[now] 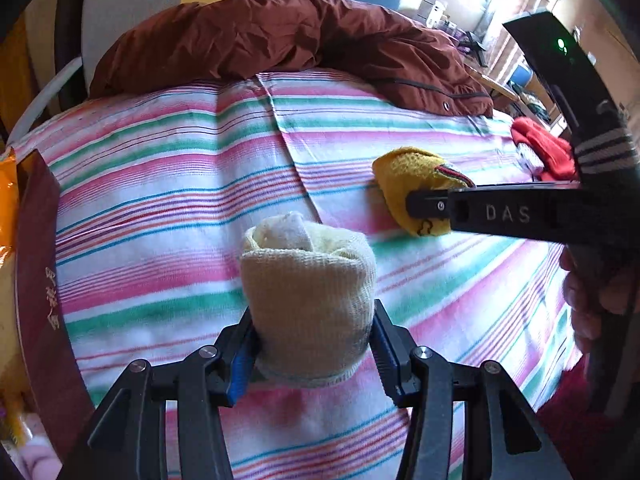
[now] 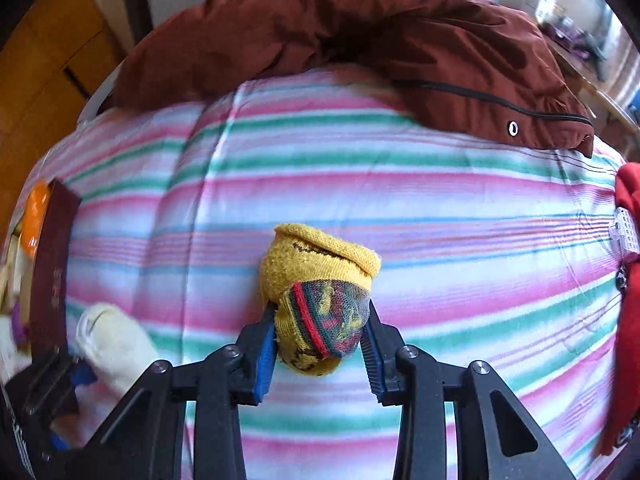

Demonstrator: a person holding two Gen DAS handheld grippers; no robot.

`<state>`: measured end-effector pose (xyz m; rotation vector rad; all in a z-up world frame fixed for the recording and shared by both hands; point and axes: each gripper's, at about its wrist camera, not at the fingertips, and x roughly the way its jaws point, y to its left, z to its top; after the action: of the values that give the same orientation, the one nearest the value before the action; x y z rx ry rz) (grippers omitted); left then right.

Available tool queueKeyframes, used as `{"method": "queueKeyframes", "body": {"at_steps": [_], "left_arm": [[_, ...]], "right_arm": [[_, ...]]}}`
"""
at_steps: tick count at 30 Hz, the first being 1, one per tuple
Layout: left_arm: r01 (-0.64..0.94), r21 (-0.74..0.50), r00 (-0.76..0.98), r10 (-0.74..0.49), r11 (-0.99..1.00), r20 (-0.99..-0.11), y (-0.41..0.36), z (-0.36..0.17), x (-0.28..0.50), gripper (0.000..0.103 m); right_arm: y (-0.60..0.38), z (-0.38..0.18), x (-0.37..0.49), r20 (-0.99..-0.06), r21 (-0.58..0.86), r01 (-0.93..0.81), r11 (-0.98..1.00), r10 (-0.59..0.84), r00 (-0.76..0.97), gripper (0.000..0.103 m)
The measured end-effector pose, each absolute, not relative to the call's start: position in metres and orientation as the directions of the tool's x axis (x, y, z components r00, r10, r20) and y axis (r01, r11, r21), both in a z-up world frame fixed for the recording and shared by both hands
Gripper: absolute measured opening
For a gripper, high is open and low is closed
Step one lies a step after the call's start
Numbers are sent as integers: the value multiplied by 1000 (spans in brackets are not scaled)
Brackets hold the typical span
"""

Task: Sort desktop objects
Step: 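Lift both socks off the bed and turn toward the gold tray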

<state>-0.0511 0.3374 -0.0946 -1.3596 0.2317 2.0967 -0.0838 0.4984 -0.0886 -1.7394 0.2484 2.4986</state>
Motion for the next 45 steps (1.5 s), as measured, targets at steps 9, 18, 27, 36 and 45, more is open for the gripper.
{"method": "queueKeyframes", "body": {"at_steps": [9,18,27,36,45], "left_arm": [[-629,-111,-321,387,-770,-864,326,-97,-15,52],[-663,-52,-367,385,-746,-847,311,-103,17,51],[-662,-42,-394,395,-748,-830,301,-104,30,51],[-678,-25,-407,403,-734,-820,300,-104,37,43],[-614,-238,-292,497,-752,-818,278,-103,22,48]], "right_arm": [[468,-89,-53,-953,81,-95,-992,-50,-298,38],[452,-89,-27,-939,109,-62,-992,-83,-332,38],[433,-92,-24,-930,117,38,-992,-123,-346,38],[425,-92,-33,-932,93,66,-993,-110,-346,38],[431,-90,-33,-930,96,46,-994,-107,-352,38]]}}
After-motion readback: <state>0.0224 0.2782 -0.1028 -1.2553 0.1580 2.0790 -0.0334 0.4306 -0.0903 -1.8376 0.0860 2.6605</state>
